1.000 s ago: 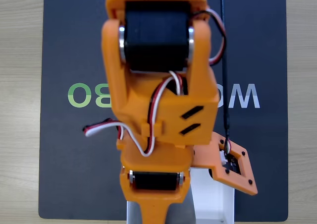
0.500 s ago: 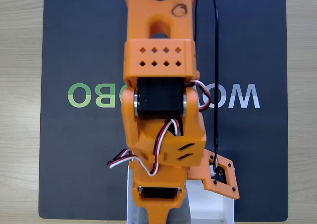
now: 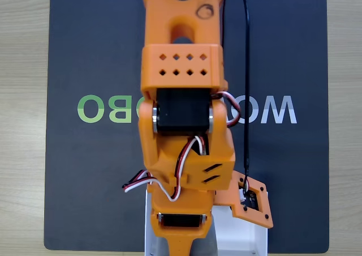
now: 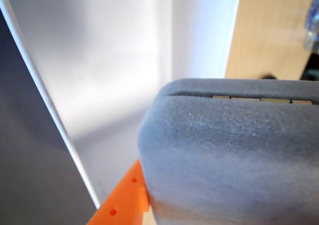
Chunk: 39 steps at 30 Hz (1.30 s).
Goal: Grab the usb to bin
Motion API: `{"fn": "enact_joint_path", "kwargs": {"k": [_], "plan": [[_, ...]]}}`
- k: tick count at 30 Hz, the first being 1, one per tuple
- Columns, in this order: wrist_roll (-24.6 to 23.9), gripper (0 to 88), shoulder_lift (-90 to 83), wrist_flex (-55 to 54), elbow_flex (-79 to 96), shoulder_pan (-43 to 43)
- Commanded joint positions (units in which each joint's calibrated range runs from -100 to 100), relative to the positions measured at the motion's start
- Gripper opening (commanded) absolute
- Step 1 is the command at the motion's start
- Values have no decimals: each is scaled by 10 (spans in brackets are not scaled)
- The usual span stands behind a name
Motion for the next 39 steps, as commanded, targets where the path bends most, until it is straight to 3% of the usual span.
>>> {"fn": "enact_joint_path", "kwargs": {"k": [1,9,22,25,30,39], "plan": [[1,330,-15,-11,-34,-1],[1,413,-15,-10,-34,-1],[-3,401,-86,5,-22,-8],[-3,310,-152,37,25,-6],[-3,11,-304,71,143,4],[1,31,-639,77,457,31]]}}
